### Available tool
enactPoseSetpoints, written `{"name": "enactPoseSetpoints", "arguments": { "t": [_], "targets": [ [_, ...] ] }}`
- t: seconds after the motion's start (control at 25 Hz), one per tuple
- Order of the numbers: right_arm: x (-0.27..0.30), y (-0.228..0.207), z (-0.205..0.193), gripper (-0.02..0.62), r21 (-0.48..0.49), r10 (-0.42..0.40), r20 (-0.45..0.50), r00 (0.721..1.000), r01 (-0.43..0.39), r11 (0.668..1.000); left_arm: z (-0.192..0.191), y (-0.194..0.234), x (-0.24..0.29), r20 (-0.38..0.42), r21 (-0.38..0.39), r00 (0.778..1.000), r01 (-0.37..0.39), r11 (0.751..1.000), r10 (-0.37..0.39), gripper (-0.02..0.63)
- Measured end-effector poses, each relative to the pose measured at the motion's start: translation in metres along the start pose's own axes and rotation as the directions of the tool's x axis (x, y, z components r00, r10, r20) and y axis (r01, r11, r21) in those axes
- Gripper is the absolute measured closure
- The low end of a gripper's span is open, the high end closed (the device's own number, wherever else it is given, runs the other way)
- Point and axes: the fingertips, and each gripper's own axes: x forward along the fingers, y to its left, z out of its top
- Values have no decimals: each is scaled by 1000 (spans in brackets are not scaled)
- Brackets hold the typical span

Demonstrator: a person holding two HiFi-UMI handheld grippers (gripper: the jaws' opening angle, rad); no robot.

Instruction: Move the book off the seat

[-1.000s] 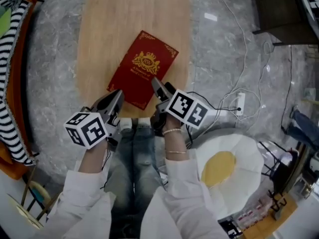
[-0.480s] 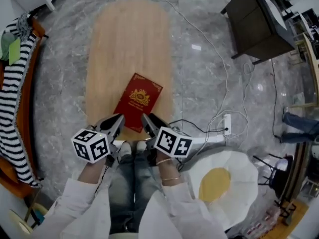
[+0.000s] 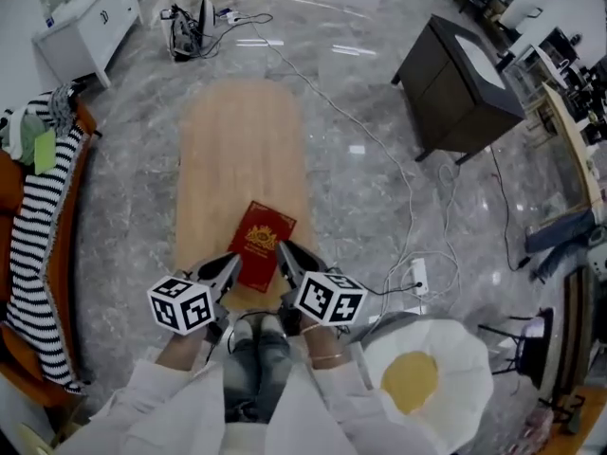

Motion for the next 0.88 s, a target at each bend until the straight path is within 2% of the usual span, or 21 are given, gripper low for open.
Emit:
{"name": "enactPoseSetpoints", "arguments": {
  "t": [0.16, 0.36, 0.56, 0.68, 0.76, 0.88],
  "targets": [
    [-33, 39, 31, 571, -106, 64, 89, 994, -54, 993, 15, -22, -17, 32, 24, 999, 13, 1000, -13, 600],
    [-58, 83, 62, 572, -194, 168, 159, 973, -136, 972, 45, -41, -35, 101, 70, 995, 0, 998, -7, 600],
    [-80, 116, 68, 572, -317, 256, 206, 945, -183, 931, 58, -62, -54, 148, 103, 989, -2, 995, -13, 600],
    [-92, 131, 68, 574, -392, 283, 218, 934, -182, 902, 63, -72, -60, 171, 116, 985, 1, 993, -21, 600],
    [-96, 137, 68, 574, -412, 294, 218, 930, -185, 892, 67, -78, -61, 181, 124, 983, 8, 992, -31, 600],
    [-100, 142, 66, 574, -407, 291, 222, 931, -183, 895, 65, -86, -64, 182, 136, 982, 14, 991, -39, 600]
  ]
}}
